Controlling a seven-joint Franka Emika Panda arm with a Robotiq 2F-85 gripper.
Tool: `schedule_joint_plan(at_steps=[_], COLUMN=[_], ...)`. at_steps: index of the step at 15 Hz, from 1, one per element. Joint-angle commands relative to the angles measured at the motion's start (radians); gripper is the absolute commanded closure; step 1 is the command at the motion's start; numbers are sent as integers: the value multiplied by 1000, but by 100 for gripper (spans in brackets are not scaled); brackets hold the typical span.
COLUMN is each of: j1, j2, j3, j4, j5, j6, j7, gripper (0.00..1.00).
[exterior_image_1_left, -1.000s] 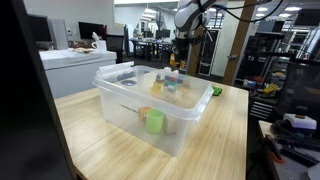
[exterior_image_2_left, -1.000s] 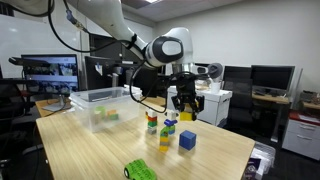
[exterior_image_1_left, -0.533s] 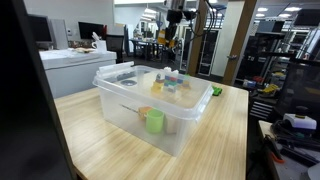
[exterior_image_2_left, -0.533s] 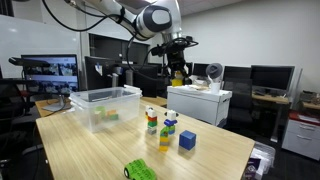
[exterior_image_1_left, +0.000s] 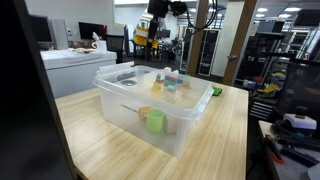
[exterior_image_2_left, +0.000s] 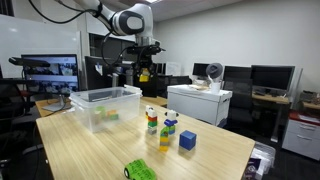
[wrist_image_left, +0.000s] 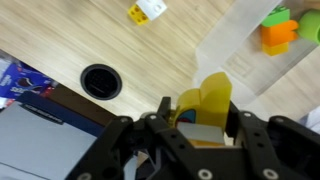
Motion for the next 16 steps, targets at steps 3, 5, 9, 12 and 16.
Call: schedule_joint_plan(at_steps=[3, 5, 9, 12, 16], j1=[50, 68, 99, 116, 120], j2=[-156, -180, -198, -204, -157], j3=[0, -12, -35, -50, -72], j4=[-206, -239, -262, -269, -210], j5=[129, 132, 84, 62, 75], j6=[-134, -217, -389, -439, -413], j7=[-266, -342, -468, -529, -509], gripper=[75, 75, 24, 5, 0])
